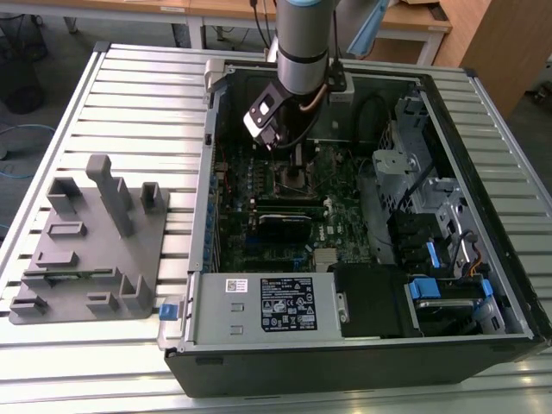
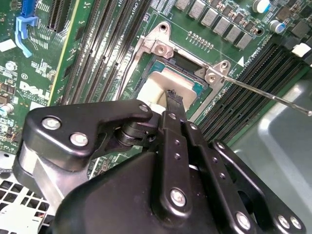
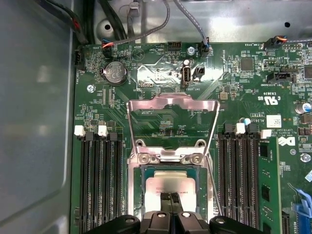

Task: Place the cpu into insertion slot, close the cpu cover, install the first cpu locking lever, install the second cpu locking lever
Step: 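Place the cpu into insertion slot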

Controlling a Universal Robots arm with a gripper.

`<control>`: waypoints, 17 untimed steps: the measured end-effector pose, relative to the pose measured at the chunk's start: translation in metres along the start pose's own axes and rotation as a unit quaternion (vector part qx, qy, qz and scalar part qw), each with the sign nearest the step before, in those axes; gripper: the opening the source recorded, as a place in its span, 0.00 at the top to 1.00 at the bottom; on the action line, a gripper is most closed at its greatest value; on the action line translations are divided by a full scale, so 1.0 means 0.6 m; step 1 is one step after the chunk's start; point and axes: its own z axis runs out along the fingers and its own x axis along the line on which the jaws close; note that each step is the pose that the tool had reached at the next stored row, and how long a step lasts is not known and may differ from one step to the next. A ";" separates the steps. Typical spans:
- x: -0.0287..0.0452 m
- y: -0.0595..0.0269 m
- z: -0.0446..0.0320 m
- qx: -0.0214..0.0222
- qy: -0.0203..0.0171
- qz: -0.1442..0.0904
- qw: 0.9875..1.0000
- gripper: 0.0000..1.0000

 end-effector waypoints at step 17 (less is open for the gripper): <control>0.000 -0.001 0.010 0.000 0.000 0.000 1.000 0.90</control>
